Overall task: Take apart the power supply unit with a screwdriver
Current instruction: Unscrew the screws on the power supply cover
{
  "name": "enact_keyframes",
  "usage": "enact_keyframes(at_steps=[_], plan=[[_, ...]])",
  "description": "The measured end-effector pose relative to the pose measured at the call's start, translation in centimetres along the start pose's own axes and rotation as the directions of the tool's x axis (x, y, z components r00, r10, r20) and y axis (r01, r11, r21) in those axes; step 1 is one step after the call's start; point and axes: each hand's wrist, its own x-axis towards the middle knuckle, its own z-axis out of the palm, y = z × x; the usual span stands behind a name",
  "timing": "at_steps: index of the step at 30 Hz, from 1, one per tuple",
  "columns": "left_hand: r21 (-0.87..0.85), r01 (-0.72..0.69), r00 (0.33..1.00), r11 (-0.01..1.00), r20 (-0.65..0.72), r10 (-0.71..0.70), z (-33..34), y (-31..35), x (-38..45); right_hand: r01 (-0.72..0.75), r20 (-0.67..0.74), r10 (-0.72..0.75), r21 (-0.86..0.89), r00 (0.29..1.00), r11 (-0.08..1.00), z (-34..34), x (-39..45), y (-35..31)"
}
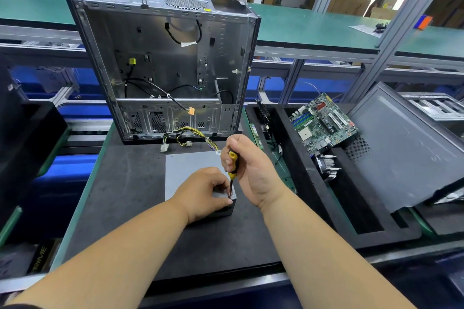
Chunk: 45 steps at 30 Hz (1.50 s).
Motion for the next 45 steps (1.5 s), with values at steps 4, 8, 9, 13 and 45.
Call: enact_keyframes(at_steps=[4,8,9,13,45], plan=[[0.023,-0.001,1.000,1.000,-0.008,0.001,-0.1,0.1,0.0,0.005,-0.007,-0.005,0.010,1.000,1.000,-0.5,0.0,-0.2],[0.033,0.003,1.000,0.999,-0.007,-0.003,-0.2,0.3,0.0,-0.023,0.008,0.023,0.020,1.000,1.000,-0.9,-0.1,-0.6],[0.035,0.006,1.000,0.999,-0.005,-0.005,-0.1,0.3,0.1,-0.025,0.003,0.025,0.018,1.000,1.000,-1.0,0.0,-0.6],[0.033,0.004,1.000,0.999,-0.005,-0.004,-0.1,0.2,0.0,-0.009,-0.020,0.010,0.051,1.000,0.999,-1.2,0.0,-0.9],[-0.014,0.034,0.999,0.999,0.012,-0.034,-0.3,0.4,-0.1,-0.023,-0.082,0.035,0.148,0.996,0.989,-0.8,0.4,-0.1]])
